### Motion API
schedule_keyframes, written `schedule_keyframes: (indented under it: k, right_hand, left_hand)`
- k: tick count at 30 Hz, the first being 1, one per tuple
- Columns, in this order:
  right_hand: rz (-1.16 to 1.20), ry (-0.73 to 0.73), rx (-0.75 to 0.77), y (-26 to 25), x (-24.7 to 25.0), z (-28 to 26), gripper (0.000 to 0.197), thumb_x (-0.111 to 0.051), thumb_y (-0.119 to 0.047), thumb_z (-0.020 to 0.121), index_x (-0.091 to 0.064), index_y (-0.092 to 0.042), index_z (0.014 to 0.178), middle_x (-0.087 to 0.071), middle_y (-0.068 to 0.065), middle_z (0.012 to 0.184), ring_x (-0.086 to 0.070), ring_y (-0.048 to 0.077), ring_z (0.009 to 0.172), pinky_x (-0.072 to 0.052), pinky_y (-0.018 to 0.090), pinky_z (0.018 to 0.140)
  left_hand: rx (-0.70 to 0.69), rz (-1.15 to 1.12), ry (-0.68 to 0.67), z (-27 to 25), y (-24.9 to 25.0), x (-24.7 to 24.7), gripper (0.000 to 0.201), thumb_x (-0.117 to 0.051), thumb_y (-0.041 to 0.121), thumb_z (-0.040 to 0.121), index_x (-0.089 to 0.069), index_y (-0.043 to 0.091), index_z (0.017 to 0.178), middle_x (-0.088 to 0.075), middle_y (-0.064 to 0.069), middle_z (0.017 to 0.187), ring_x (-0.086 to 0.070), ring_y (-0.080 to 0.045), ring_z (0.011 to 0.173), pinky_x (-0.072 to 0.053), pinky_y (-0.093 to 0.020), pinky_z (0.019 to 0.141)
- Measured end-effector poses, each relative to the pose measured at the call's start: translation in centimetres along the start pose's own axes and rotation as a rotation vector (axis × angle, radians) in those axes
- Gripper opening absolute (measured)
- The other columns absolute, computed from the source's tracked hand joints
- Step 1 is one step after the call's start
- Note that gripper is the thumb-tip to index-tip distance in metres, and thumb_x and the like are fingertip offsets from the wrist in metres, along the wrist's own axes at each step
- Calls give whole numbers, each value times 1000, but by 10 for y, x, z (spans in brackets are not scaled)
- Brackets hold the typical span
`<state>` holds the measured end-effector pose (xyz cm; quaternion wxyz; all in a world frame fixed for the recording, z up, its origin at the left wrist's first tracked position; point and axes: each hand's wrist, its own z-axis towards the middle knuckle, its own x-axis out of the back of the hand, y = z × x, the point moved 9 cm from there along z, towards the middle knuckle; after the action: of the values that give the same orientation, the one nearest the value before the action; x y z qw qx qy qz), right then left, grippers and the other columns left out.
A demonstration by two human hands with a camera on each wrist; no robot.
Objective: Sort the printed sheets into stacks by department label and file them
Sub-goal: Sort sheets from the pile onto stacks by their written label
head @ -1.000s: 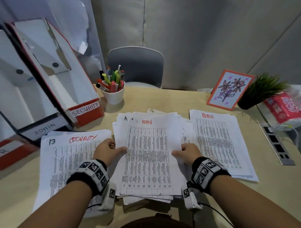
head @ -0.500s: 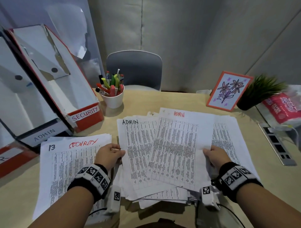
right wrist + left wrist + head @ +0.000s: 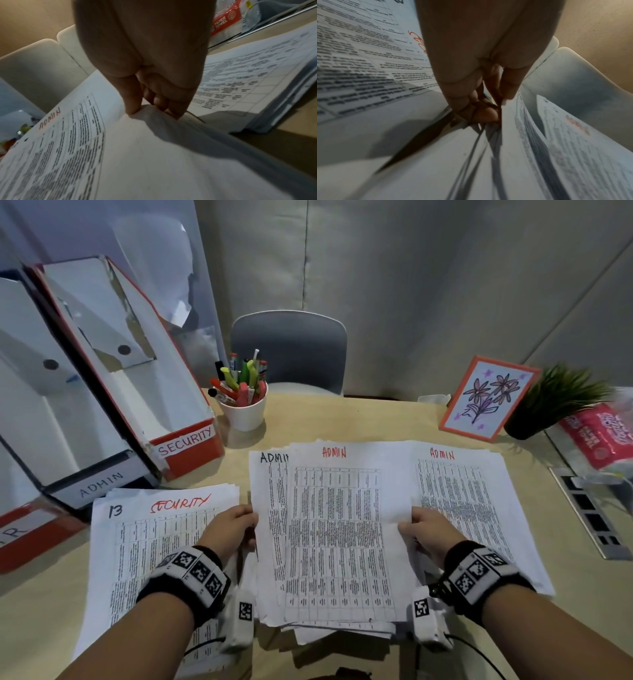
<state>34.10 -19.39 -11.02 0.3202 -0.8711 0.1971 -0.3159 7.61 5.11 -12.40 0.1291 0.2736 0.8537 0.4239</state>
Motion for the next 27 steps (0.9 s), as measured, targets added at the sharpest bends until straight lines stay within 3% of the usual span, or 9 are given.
schedule_keyframes:
  k: [4,6,8,11,14,16,21,24,27]
  right_hand:
    - [-49,-72,54,-20,-22,-10,28,-50,10,83,-70,-9,91,-70,3,81,-62,16,75,-50,26,69]
    - [-45,-76,75,-28,-29,-14,28,-51,10,84,-71,-9,89,-69,2,78,-61,15,72,-49,22,63]
    - [-8,-78,79,-29,-34,-15,30,-53,13,82,-72,-10,82,-68,-1,70,-61,15,70,-47,18,57]
    - [93,-61,72,-27,-34,-18,27,-54,19,80,-69,-4,79,-67,2,68,-65,15,69,-47,14,50]
    - [91,-62,82,-22,-33,-13,29,-62,17,77,-62,4,103,-65,11,88,-61,20,75,-47,18,51]
    - [117,-55,94,-19,-31,-9,49,-67,15,73,-56,-7,116,-58,12,96,-56,21,74,-45,22,55]
    - [103,-133,156,-30,-33,-13,71,-69,11,76,-46,-24,133,-58,7,109,-58,17,81,-46,15,53]
    - [63,-176,153,-32,-36,-14,52,-68,7,77,-58,-20,120,-63,20,109,-60,21,84,-44,21,58]
    - [56,-180,168,-34,-36,-16,39,-67,8,78,-64,-24,101,-66,17,98,-60,25,83,-46,27,64]
  left_hand:
    - [5,48,-77,-7,4,-8,24,-68,36,86,-65,12,90,-67,-1,65,-56,-19,59,-45,-29,59]
    - [-72,153,-95,-9,11,-10,25,-78,22,77,-67,18,99,-74,-4,86,-65,-21,75,-49,-28,63]
    - [-114,241,-91,-9,13,-13,25,-77,3,75,-68,16,94,-73,-7,85,-67,-23,75,-50,-27,62]
    - [-118,315,-40,-7,11,-12,11,-71,-4,79,-70,7,81,-70,-9,77,-65,-24,73,-50,-28,65]
    - [-200,335,-94,-8,14,-17,14,-67,-2,82,-73,9,89,-71,-2,84,-64,-15,77,-47,-25,65]
    - [-277,342,-112,-13,23,-20,19,-66,-5,82,-74,10,90,-71,0,85,-64,-10,78,-46,-21,67]
    - [-317,141,-90,-10,23,-17,52,-65,-20,74,-76,27,56,-71,5,61,-64,-6,61,-50,-16,59]
    - [-322,145,-86,-7,21,-14,48,-66,-19,73,-74,26,56,-71,-1,70,-65,-16,71,-53,-18,61]
    - [-279,70,-129,-4,19,-20,41,-59,-23,74,-72,12,60,-72,-1,71,-67,-19,79,-52,-13,61]
